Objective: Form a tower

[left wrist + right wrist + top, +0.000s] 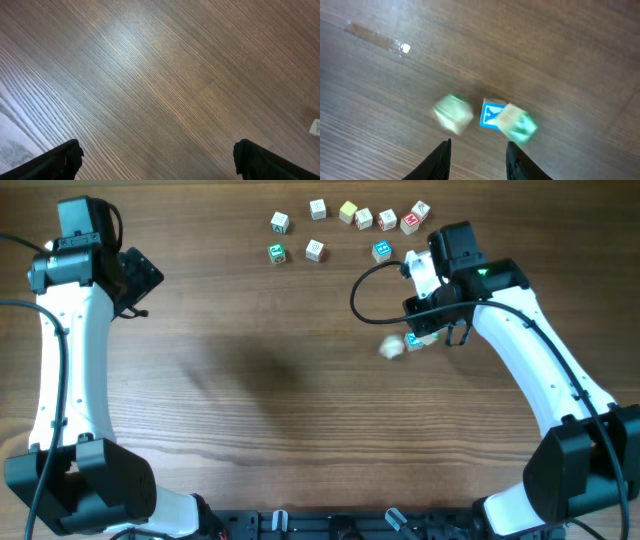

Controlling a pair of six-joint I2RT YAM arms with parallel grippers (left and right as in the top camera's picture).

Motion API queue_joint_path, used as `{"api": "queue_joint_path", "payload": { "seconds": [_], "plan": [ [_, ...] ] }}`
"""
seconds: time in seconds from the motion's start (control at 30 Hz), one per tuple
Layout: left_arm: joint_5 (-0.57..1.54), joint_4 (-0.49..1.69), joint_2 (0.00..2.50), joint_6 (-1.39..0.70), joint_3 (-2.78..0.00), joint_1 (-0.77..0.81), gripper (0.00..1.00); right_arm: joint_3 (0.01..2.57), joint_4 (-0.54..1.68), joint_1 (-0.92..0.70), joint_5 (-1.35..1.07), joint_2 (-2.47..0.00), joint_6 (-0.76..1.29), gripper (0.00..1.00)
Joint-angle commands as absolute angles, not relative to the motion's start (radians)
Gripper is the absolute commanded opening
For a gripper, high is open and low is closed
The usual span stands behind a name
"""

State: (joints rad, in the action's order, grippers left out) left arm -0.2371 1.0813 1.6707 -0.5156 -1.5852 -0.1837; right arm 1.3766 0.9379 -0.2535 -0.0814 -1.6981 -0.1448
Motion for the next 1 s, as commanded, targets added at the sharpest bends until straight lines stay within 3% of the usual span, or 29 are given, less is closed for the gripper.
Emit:
{"api": "queue_joint_path", "payload": {
  "seconds": [0.0, 0.07, 0.2, 0.27, 0.33, 0.43, 0.6, 0.73, 0.97],
  "plan": [
    [-0.235, 1.082, 1.681, -0.532, -1.577, -0.187, 1.00, 1.366, 0.916, -0.253, -0.061, -1.713, -0.187, 0.36],
    [-0.236, 1.082, 1.681, -0.532, -1.577, -0.187, 1.00, 1.366, 0.904, -0.253, -0.060, -1.713, -0.183, 0.45],
    [-0.235, 1.082, 1.681, -0.532, -1.577, -0.187, 1.00, 1.366, 0.878, -0.253, -0.060, -1.713, -0.176, 0.50],
    [-0.235, 1.082, 1.681, -0.532, -1.577, -0.187, 1.00, 1.366, 0.856, -0.259, -0.163, -1.719, -0.067, 0.58],
    [-0.235, 1.082, 1.681, -0.532, -1.577, -0.187, 1.00, 1.366, 0.839, -0.286, -0.331, -1.736, -0.075, 0.58],
    [-0.235, 1.082, 1.681, -0.532, -1.577, -0.187, 1.00, 1.366, 0.777, -0.369, -0.348, -1.814, -0.041, 0.59],
    [-0.235, 1.082, 1.681, -0.532, -1.577, -0.187, 1.00, 1.366, 0.606, -0.560, -0.339, -1.943, -0.051, 0.80],
    [-0.235, 1.082, 1.681, -0.532, -1.577, -0.187, 1.00, 1.366, 0.498, -0.627, -0.324, -1.984, -0.017, 0.90],
    [-0.235, 1.082, 1.681, -0.532, -1.577, -0.187, 1.00, 1.366, 0.382, -0.703, -0.200, -2.091, 0.056, 0.93]
  ]
}}
